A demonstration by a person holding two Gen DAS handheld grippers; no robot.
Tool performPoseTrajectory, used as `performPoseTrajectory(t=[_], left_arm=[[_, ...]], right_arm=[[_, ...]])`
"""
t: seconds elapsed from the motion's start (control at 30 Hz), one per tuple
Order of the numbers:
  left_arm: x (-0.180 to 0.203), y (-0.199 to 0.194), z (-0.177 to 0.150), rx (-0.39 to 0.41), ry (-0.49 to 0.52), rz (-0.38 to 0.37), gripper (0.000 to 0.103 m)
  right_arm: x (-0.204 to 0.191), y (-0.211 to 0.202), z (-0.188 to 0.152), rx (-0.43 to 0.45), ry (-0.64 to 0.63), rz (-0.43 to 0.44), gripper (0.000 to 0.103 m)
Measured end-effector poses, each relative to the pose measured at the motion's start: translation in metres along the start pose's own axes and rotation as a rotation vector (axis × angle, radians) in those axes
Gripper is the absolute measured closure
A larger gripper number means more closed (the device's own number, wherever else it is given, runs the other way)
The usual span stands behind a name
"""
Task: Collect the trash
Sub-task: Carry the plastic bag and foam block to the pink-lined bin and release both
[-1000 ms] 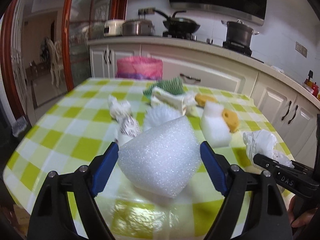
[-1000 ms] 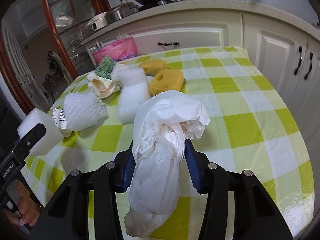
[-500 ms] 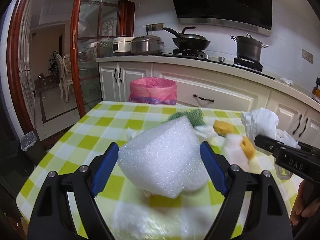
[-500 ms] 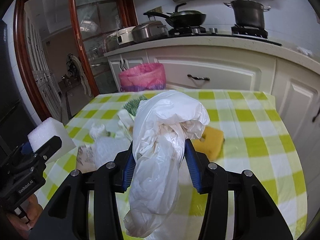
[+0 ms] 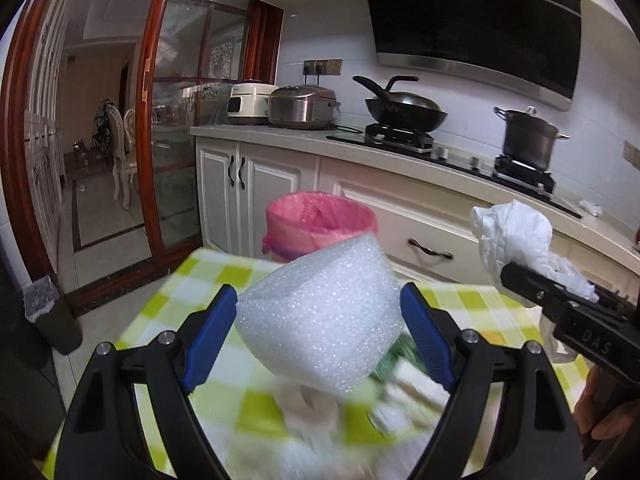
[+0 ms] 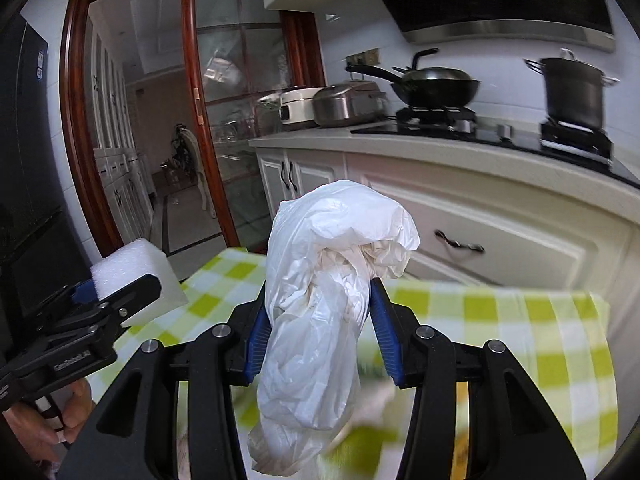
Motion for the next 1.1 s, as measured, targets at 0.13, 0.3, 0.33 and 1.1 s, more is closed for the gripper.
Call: performPoseTrajectory(t=[0.13,0.3,0.33,1.1], left_arm=[[-0.015,0.043,0.027,0.008,0.01,0.018,0.022],[-0.037,0.105,0.06,0.04,0.014,0.047,0.022],[-0.041,0.114,0.066,0.045,0.011,0.05,0.022],[-0.094,0.349,0.12,-0.001,-0.055,-0.048,0.013]], right_arm=[[-0.001,0.047,0.031,0.002,-0.027,0.017,0.057],[0.0,0.11,0.067,0.018,-0.072,0.025,0.057],[0.001,0.12,0.072,0.021,-0.081,0.025,0.057],[0.046,0.353,0.123,-0.076,-0.075,0.163,0.026]])
Point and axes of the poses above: each gripper's, at about its wrist camera, not at the fingertips, and y roughly the way its jaws point, x to its right, z to its top, the point moved 1 cm from there along y, roughly the way its jaws point, and after that the axes turned 5 degrees about -z, right-handed, at the moved point
